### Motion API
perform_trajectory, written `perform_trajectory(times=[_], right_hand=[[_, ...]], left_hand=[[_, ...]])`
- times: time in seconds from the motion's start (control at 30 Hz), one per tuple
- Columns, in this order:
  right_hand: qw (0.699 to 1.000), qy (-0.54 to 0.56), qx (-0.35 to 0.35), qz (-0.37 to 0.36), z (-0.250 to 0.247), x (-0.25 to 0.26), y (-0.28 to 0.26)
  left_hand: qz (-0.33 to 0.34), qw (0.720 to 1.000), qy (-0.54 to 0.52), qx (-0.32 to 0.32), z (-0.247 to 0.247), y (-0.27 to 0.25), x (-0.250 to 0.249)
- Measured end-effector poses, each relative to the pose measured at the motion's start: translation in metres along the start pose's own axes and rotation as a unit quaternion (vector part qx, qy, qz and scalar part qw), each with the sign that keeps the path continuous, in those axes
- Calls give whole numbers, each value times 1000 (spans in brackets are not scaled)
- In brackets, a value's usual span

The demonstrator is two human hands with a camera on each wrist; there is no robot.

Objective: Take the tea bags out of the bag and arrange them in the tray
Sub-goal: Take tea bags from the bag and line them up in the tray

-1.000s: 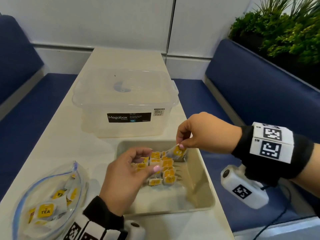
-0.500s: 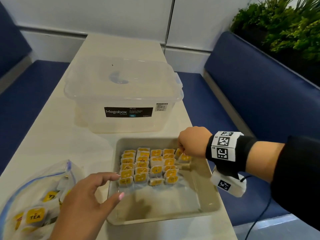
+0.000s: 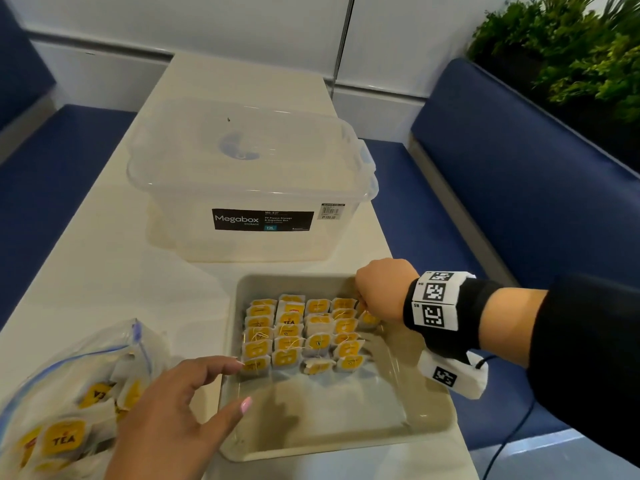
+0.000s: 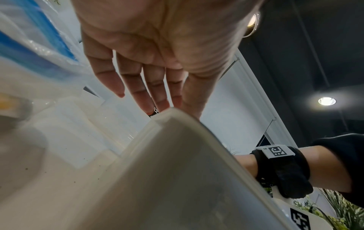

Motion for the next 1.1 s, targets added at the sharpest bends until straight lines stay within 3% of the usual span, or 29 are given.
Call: perform_trajectory(times=[0.43, 0.57, 0.67, 0.77, 0.87, 1.0, 1.1], right_hand=[[999, 26, -7, 21, -5, -12, -8], [995, 76, -44, 47, -16, -22, -18], [983, 152, -99, 40, -44, -14, -34], [961, 229, -158, 1, -79, 19, -55], [933, 297, -197, -54, -110, 69, -72], [896, 371, -199, -139, -126, 146, -74], [896, 361, -172, -195, -121, 204, -65]], left_hand=[[2, 1000, -22, -9, -3, -3, -2], [29, 999, -26, -23, -8, -4, 2], [80, 992, -47, -81, -26, -7, 9], [101, 979, -61, -169, -61, -14, 20], [87, 966, 9, -243, -98, -24, 31], [4, 951, 75, -300, -127, -42, 57], [-76, 950, 54, -299, -127, -53, 85]])
Point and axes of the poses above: each hand's wrist, its own y-axis towards the middle knuckle, its own z-axis out of the palm, x = y × z, the point moved 5 cm from there along y, towards the middle knuckle, and after that the axes turned 10 degrees about -y, right-handed, at the moved point
